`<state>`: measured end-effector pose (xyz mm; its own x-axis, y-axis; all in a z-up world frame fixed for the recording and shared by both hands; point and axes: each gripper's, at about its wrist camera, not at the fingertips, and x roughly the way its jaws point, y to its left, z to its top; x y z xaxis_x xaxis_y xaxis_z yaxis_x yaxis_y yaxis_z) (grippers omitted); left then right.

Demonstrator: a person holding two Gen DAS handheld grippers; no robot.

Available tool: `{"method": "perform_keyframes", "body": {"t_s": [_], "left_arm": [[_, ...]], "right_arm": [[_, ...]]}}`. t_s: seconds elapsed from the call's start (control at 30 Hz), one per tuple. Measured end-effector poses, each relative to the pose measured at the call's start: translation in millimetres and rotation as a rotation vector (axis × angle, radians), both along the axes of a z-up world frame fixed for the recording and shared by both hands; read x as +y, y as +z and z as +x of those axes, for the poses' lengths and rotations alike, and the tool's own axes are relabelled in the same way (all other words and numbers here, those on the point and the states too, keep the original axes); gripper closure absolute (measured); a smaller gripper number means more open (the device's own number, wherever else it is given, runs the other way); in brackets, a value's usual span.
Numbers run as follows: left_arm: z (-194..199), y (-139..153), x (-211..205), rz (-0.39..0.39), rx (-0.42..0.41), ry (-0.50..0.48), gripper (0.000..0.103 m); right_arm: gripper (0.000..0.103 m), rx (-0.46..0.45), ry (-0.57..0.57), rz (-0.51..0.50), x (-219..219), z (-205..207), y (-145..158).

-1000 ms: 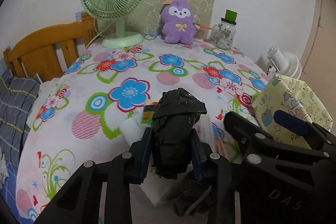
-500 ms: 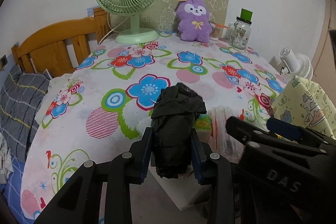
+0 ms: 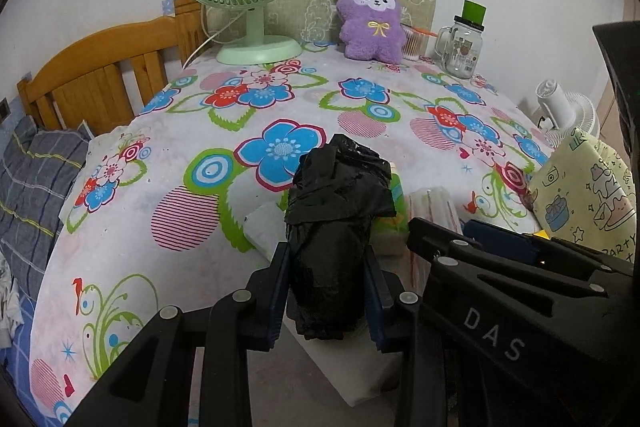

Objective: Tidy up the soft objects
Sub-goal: 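Close the right gripper on the clear zip bags while the left gripper holds the black bag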

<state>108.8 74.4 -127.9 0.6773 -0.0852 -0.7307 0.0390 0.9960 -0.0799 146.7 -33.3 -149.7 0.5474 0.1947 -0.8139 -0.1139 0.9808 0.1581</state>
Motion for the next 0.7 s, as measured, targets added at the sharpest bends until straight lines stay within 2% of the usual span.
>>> {"method": "perform_keyframes", "body": {"t_s": [0.03,0.23,0.3,0.33,0.7], "left_arm": [[0,0,0,0.0,0.001,-0.002,0.07],[-1,4,-3,0.003,-0.002,-0.005,0.07],[-1,5,-5,0.005,-0.005,-0.01,0.07],[-2,7,-6,0.006,-0.01,-0.012,0.07],[-5,21,-18,0.02,-0.037,-0.025,0.07]], "right_arm": [[0.067,-0.001,0.0,0.002,0,0,0],[0.074,-0.011,-0.001,-0.007,1,-1,3],[0.084,-0.018,-0.006,-0.008,0,-2,6],[0.086,-0.024,-0.01,-0.015,0,-2,7],[0.09,-0.064,-0.021,-0.034,-10,-8,24]]}}
